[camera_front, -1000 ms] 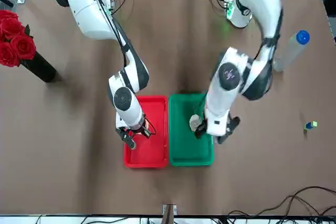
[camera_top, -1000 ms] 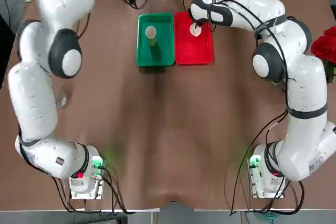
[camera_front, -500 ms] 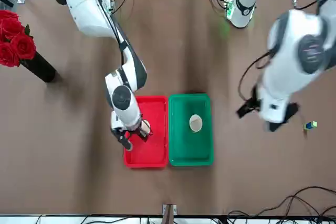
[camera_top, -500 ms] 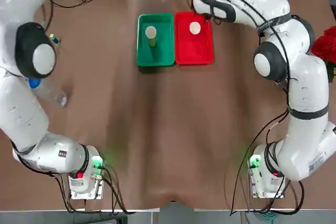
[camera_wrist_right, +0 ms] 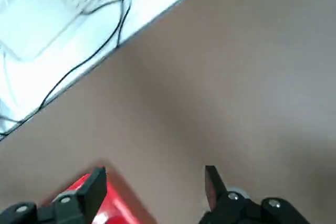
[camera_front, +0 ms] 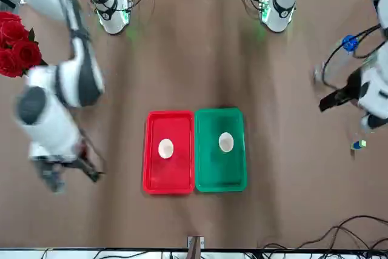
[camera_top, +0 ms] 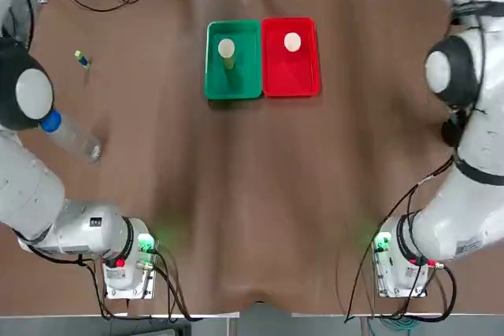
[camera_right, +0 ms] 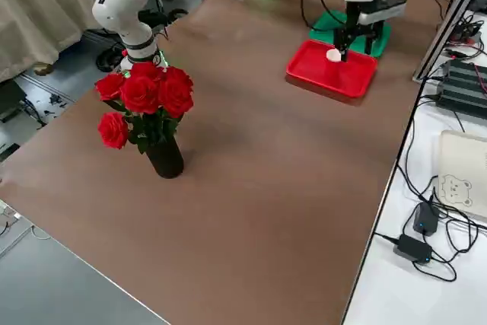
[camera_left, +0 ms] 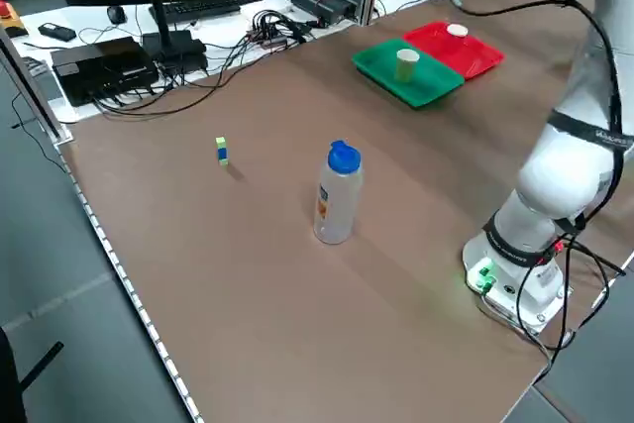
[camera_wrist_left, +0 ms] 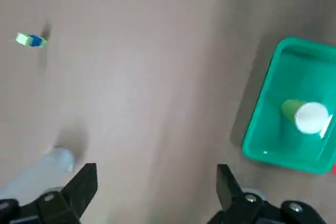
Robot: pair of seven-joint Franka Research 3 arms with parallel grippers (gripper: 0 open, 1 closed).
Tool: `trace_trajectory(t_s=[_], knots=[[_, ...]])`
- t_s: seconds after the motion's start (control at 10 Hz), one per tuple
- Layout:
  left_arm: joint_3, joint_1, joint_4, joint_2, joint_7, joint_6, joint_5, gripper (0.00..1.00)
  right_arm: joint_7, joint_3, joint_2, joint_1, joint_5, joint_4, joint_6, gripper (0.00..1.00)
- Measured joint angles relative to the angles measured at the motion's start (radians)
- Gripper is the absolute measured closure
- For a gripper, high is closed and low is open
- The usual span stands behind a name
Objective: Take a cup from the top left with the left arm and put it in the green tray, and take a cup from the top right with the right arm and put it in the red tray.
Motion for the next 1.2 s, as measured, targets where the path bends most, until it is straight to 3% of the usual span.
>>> trace_trajectory(t_s=[0.2, 0.4, 0.6, 0.7, 1.2], knots=[[-0.02, -0.002, -0.075, -0.07, 0.014, 0.055, 0.006, 0.0, -0.209, 0.001, -0.054, -0.09, 0.0, -0.005, -0.063, 0.15], [-0.057, -0.004, -0.126, -0.084, 0.049, 0.102, 0.019, 0.0, -0.501, 0.002, -0.093, -0.181, 0.002, -0.021, -0.141, 0.14], [-0.06, 0.0, -0.137, -0.084, 0.073, 0.108, 0.019, 0.0, -0.677, 0.006, -0.175, -0.251, 0.042, -0.108, -0.162, 0.05], [-0.058, 0.004, -0.137, -0.082, 0.076, 0.113, 0.013, 0.0, -0.707, 0.007, -0.224, -0.262, 0.061, -0.158, -0.165, 0.0], [-0.062, 0.001, -0.105, -0.082, 0.123, 0.119, 0.009, 0.0, -0.713, 0.038, -0.395, -0.245, 0.104, -0.316, -0.166, 0.0]])
